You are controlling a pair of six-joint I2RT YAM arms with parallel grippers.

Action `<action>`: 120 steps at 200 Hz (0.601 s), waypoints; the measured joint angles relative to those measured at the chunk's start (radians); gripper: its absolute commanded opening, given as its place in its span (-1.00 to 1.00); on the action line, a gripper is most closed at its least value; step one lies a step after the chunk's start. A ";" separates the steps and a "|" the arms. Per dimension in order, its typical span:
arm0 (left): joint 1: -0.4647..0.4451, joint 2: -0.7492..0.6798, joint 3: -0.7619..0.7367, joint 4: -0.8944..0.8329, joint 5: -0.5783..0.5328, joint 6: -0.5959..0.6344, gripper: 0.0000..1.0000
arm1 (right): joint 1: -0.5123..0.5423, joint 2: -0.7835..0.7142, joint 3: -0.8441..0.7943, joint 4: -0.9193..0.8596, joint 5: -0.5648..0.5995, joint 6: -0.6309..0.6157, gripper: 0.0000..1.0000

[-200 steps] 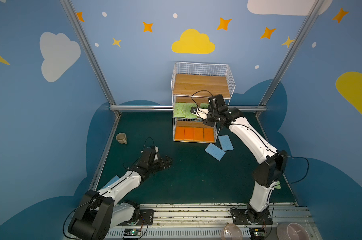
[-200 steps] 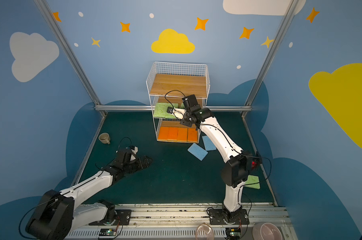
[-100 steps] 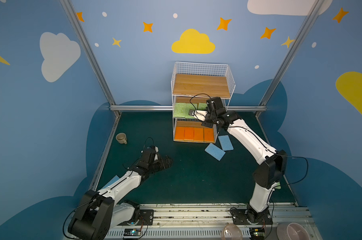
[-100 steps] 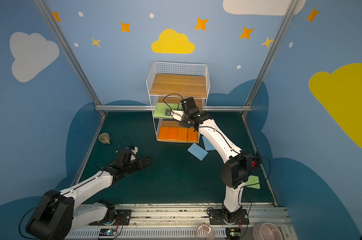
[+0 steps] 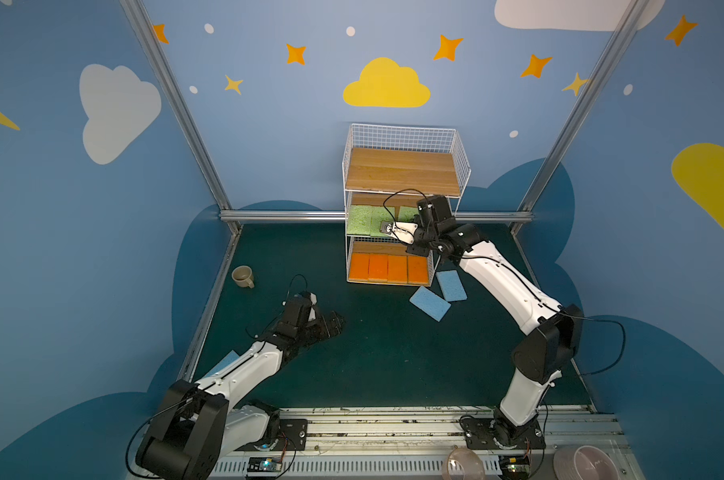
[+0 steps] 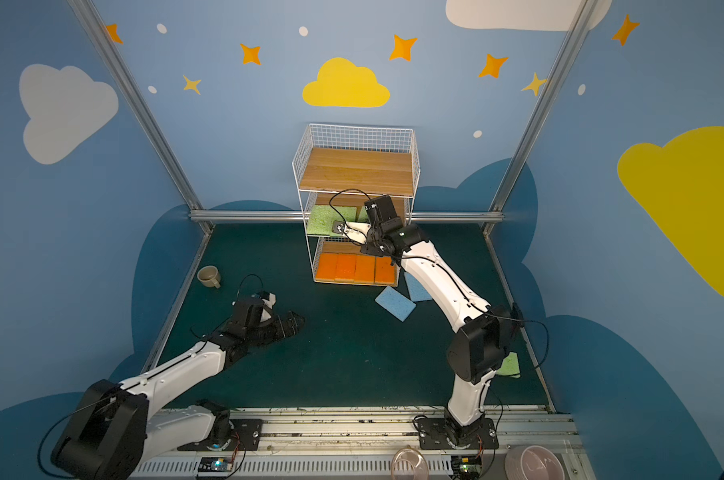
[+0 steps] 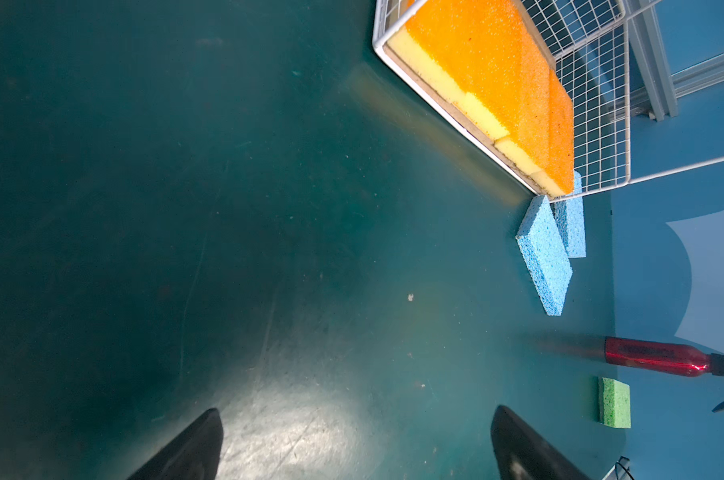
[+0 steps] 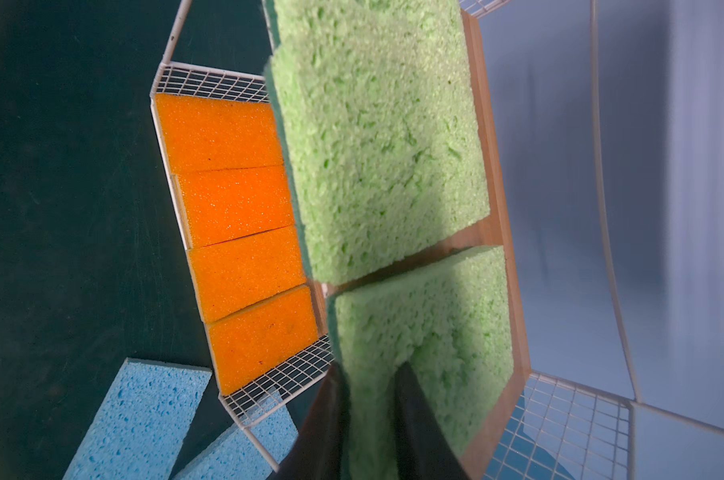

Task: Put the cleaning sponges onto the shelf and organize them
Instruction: 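Lower the green sponge onto the middle board beside the others and release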

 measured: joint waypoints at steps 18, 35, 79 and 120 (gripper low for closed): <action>0.000 0.001 0.000 0.000 0.000 0.000 0.99 | -0.005 -0.009 -0.013 0.006 -0.014 -0.003 -0.58; 0.000 0.003 0.000 0.000 0.000 0.000 1.00 | -0.010 -0.024 -0.037 0.019 -0.028 -0.009 -0.56; 0.000 0.003 0.000 0.000 -0.003 0.000 0.99 | -0.026 -0.071 -0.112 0.064 -0.090 -0.028 -0.51; 0.000 0.009 0.000 0.000 -0.003 0.000 0.99 | -0.040 -0.085 -0.127 0.092 -0.140 -0.042 -0.51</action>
